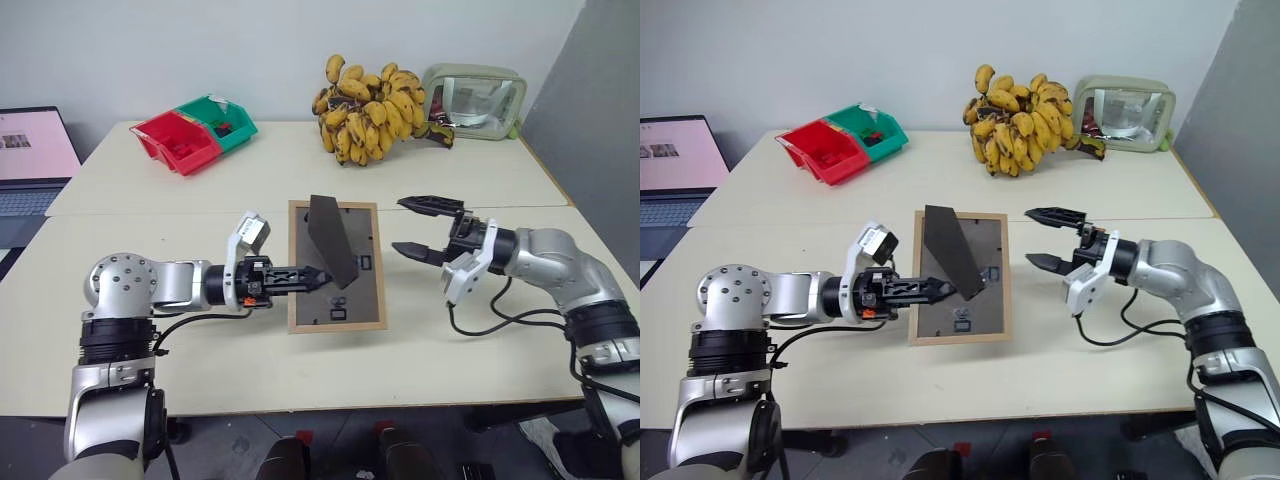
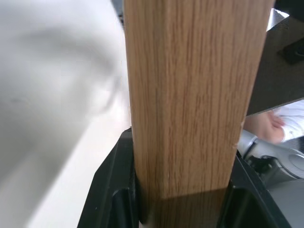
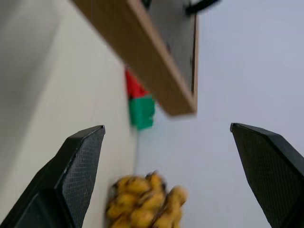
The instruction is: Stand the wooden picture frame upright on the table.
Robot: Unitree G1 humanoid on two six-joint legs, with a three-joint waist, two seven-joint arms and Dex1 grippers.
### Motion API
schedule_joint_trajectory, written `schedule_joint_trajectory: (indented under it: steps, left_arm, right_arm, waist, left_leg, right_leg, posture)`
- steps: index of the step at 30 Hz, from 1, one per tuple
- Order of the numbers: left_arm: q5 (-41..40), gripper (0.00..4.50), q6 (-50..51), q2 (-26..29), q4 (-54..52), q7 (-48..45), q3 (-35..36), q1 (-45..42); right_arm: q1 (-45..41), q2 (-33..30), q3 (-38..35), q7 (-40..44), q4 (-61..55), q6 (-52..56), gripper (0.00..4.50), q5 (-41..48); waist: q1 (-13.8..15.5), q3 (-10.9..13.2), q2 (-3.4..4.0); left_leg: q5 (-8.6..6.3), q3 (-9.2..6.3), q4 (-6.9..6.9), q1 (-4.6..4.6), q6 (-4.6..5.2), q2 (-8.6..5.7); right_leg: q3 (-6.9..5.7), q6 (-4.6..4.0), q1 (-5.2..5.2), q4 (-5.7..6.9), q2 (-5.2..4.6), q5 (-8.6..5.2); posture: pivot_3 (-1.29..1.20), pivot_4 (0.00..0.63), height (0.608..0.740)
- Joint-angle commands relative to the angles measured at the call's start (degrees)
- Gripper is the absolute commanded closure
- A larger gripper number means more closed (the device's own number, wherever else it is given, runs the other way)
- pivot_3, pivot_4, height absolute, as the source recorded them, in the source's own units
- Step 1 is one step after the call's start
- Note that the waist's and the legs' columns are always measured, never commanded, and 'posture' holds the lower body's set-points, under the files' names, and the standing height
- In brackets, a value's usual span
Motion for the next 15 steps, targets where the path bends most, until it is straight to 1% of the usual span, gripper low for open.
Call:
schedule_joint_trajectory:
  steps: [1, 4, 6, 9, 10, 11, 12, 13, 14, 15]
  left_arm:
    - [-8.85, 3.19, 0.27, -0.85, 1.54, 6.24, 1.66, -1.83]
    - [-13.67, 3.19, 0.26, -1.01, 1.62, 10.32, 1.22, -1.25]
    - [-15.24, 3.19, 0.15, -1.11, -0.22, 12.16, 0.33, -0.19]
    - [-19.83, 3.19, -1.37, -0.71, -1.16, 14.79, -0.93, 1.01]
    - [-20.96, 3.19, -1.82, -0.37, -1.29, 15.67, -1.33, 1.34]
    - [-21.93, 3.19, -2.31, -0.03, -1.37, 16.51, -1.82, 1.52]
    - [-22.57, 3.19, -2.61, 0.43, -1.61, 16.95, -2.12, 1.86]
    - [-23.22, 3.19, -2.95, 0.80, -1.72, 17.40, -2.44, 2.04]
    - [-24.41, 3.19, -3.55, 1.28, -1.46, 18.15, -2.83, 2.38]
    - [-25.31, 3.19, -4.15, 1.70, -1.36, 18.74, -3.28, 2.61]
  right_arm:
    - [-4.20, 1.99, 0.06, -9.06, 2.48, -5.28, 0.03, -5.91]
    - [-6.09, 3.17, 1.38, -13.86, 4.39, -6.79, 0.03, -10.07]
    - [-7.22, 4.17, 2.31, -16.33, 5.21, -7.53, 0.03, -11.38]
    - [-8.46, 4.89, 3.71, -19.28, 5.31, -8.30, 0.03, -13.66]
    - [-8.79, 4.67, 4.08, -20.25, 5.29, -8.70, 0.32, -14.53]
    - [-9.11, 4.39, 4.40, -21.18, 5.44, -8.95, 0.40, -15.23]
    - [-9.46, 3.94, 4.74, -22.07, 5.81, -9.10, 0.57, -16.02]
    - [-9.78, 3.60, 5.02, -22.87, 6.18, -9.17, 0.81, -16.67]
    - [-9.94, 3.03, 5.09, -24.16, 6.06, -9.07, 0.93, -17.95]
    - [-10.14, 2.54, 5.23, -25.26, 6.24, -9.24, 1.21, -18.57]
  waist:
    - [0.04, 0.00, 0.00]
    - [0.16, 0.00, 0.00]
    - [0.18, 0.00, 0.00]
    - [0.05, 0.00, 0.00]
    - [0.06, 0.00, 0.00]
    - [0.09, 0.00, 0.00]
    - [0.10, 0.00, 0.00]
    - [0.14, 0.00, 0.00]
    - [0.14, 0.00, 0.00]
    - [0.15, 0.00, 0.00]
  left_leg:
    - [0.00, 0.01, 0.02, 0.00, 0.00, -0.01]
    - [0.01, -0.04, 0.05, 0.00, -0.01, -0.03]
    - [0.01, -0.09, 0.05, 0.01, -0.02, -0.03]
    - [0.01, -0.09, 0.05, 0.03, -0.02, -0.02]
    - [0.01, -0.10, 0.05, 0.03, -0.03, -0.01]
    - [0.02, -0.10, 0.05, 0.03, -0.03, -0.01]
    - [0.02, -0.10, 0.06, 0.03, -0.03, -0.02]
    - [0.02, -0.09, 0.06, 0.03, -0.03, -0.03]
    - [0.02, -0.09, 0.07, 0.03, -0.03, -0.03]
    - [0.02, -0.09, 0.06, 0.03, -0.03, -0.04]
  right_leg:
    - [0.02, 0.00, 0.00, 0.00, 0.04, 0.00]
    - [0.08, 0.00, -0.01, 0.01, 0.03, 0.00]
    - [0.07, 0.00, -0.01, 0.01, 0.03, 0.00]
    - [0.12, -0.01, -0.01, 0.02, 0.03, 0.00]
    - [0.12, -0.01, -0.01, 0.04, 0.03, 0.00]
    - [0.12, -0.01, -0.01, 0.04, 0.03, 0.00]
    - [0.11, -0.01, -0.01, 0.05, 0.03, 0.00]
    - [0.12, -0.01, -0.01, 0.06, 0.03, 0.00]
    - [0.12, -0.01, -0.01, 0.05, 0.03, 0.00]
    - [0.13, -0.01, -0.01, 0.06, 0.04, 0.00]
  posture:
    - [0.00, 0.150, 0.740]
    - [0.00, 0.150, 0.740]
    - [0.00, 0.150, 0.740]
    - [0.00, 0.150, 0.740]
    - [0.00, 0.150, 0.740]
    - [0.00, 0.150, 0.740]
    - [0.00, 0.150, 0.740]
    - [0.00, 0.150, 0.740]
    - [0.00, 0.150, 0.740]
    - [0.00, 0.150, 0.740]
